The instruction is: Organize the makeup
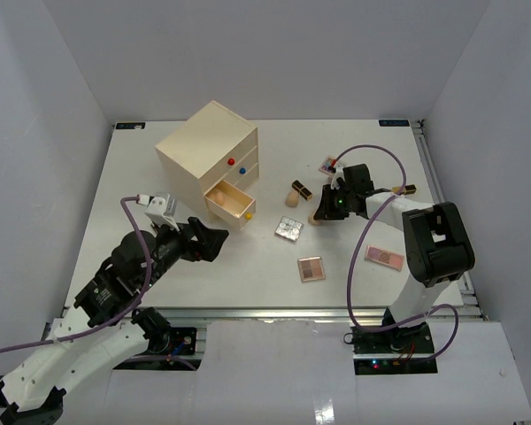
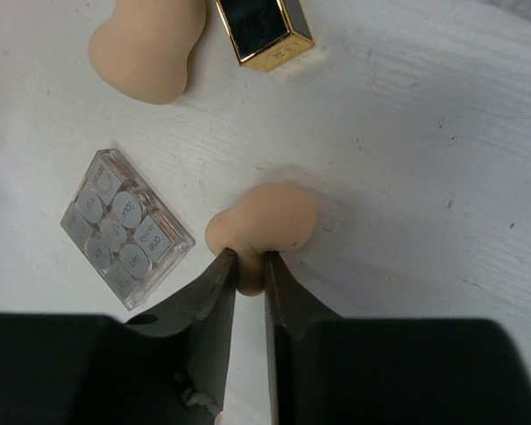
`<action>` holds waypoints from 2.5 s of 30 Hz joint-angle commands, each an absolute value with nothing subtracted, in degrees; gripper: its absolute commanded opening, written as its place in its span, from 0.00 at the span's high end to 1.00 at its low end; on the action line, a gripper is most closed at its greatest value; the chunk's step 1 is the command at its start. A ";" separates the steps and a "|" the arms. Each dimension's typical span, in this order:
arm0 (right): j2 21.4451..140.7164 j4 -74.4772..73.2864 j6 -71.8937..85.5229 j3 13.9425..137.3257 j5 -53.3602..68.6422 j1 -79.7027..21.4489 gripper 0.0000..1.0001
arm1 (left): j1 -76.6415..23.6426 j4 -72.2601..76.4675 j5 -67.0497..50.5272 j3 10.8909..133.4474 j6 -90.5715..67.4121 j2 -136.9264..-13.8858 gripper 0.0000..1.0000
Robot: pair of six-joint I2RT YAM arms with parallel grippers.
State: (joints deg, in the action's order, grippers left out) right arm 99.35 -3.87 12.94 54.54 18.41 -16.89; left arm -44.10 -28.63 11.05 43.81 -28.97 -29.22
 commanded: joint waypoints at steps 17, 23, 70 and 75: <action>82.19 -13.14 -24.47 69.46 41.52 -29.20 0.92 | -44.12 -29.09 9.07 39.02 -35.29 -25.43 0.02; 93.10 -16.38 -24.68 84.36 35.89 -36.59 0.86 | -44.12 -29.74 9.45 38.45 -37.18 -22.18 0.02; 70.32 -3.95 -7.38 50.62 62.84 7.91 0.37 | -48.59 -23.84 5.19 90.33 -18.64 -104.46 0.50; 72.26 -6.69 -10.39 51.06 62.32 7.95 0.37 | -46.09 -28.80 8.87 104.98 -17.17 -120.71 0.49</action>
